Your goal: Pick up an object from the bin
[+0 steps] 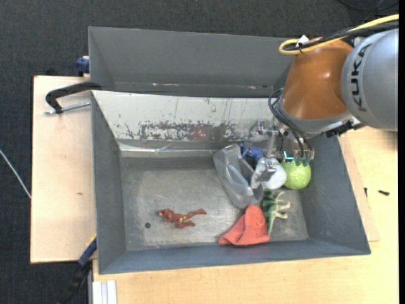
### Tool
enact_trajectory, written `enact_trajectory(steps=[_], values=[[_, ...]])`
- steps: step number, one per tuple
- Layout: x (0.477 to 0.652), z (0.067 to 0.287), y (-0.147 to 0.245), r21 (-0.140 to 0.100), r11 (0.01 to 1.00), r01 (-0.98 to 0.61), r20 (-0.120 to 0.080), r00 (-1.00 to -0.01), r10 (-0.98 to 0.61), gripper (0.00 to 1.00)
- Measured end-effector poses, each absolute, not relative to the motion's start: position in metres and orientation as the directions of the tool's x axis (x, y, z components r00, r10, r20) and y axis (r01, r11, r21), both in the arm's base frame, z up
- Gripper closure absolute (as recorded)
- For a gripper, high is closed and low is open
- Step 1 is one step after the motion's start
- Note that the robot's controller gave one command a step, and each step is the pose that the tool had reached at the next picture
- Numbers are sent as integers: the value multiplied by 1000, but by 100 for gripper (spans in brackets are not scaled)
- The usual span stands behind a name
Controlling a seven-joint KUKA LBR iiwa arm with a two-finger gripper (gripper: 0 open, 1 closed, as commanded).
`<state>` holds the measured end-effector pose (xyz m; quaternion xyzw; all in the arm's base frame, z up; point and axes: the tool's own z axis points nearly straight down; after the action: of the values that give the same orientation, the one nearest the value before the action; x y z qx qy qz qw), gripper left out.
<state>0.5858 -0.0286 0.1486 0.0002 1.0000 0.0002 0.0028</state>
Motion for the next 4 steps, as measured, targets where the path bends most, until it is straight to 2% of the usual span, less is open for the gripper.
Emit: enact_trajectory(steps=[1,2,3,4], values=[[586,147,-29,0,1000,0,-4,-1000,0,0],[542,123,-21,-2,1000,-12,-30,-999,-12,0],[527,102,-38,-6,1000,-19,-52,-998,-19,0],[518,88,-48,-2,927,-374,-6,-927,-374,100]])
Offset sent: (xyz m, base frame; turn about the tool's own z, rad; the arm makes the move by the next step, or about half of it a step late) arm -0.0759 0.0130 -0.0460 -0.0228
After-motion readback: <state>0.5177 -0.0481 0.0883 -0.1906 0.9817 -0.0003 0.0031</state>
